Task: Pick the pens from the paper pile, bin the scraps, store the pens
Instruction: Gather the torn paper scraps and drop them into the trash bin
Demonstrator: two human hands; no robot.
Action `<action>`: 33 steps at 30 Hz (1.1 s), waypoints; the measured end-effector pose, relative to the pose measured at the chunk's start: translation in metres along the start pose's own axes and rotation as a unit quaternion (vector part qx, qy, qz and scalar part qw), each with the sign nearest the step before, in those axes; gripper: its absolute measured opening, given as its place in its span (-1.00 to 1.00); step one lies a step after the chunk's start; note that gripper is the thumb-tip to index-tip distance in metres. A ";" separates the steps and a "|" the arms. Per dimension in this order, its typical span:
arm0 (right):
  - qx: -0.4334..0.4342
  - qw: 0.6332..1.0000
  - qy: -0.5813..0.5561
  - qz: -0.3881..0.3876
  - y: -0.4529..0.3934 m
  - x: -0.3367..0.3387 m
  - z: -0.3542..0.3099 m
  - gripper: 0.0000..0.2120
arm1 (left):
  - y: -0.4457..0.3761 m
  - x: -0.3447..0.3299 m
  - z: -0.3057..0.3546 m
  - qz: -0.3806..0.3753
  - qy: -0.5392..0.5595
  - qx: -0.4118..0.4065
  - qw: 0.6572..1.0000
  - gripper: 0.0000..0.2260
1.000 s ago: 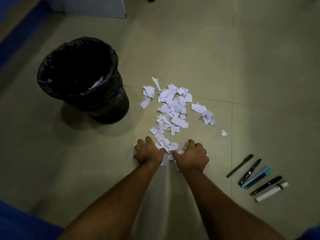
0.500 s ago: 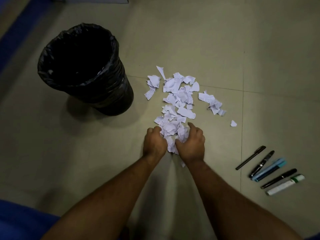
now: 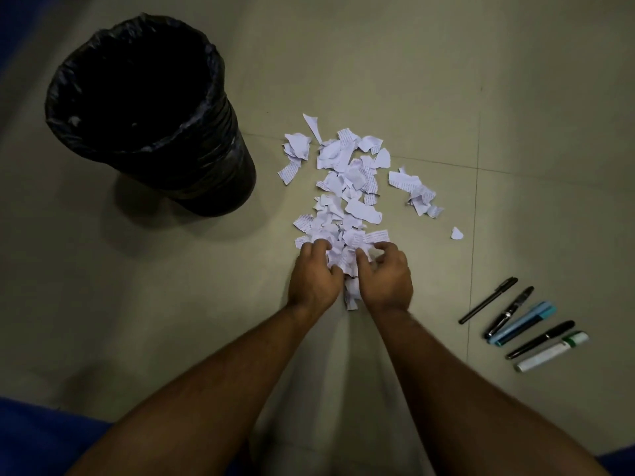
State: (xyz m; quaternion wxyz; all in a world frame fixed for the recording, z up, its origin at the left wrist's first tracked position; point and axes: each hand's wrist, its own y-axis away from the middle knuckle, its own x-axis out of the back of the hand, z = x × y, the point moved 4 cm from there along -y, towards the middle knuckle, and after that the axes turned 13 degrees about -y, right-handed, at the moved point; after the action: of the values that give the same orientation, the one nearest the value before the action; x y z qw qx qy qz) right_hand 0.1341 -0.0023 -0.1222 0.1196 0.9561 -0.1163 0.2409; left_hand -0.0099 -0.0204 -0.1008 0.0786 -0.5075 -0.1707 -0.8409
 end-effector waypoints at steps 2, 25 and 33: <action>-0.043 0.998 0.050 0.005 0.007 0.007 0.011 -0.67 | 0.006 -0.005 -0.001 -0.001 -0.051 -0.080 0.995 -0.69; 0.162 0.949 0.271 -0.015 -0.090 -0.037 0.010 -0.21 | -0.116 0.012 0.007 0.129 -0.220 -0.111 0.961 -0.75; 0.161 0.938 0.307 -0.013 -0.090 -0.042 0.014 -0.24 | -0.209 0.014 -0.012 0.118 -0.222 -0.019 0.968 -0.41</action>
State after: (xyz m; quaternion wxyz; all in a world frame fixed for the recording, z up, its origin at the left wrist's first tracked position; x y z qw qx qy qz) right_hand 0.1295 0.0860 -0.1697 -0.0034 0.8435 -0.0210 0.5367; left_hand -0.0898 0.1696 -0.1370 0.1282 -0.6993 -0.1071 -0.6950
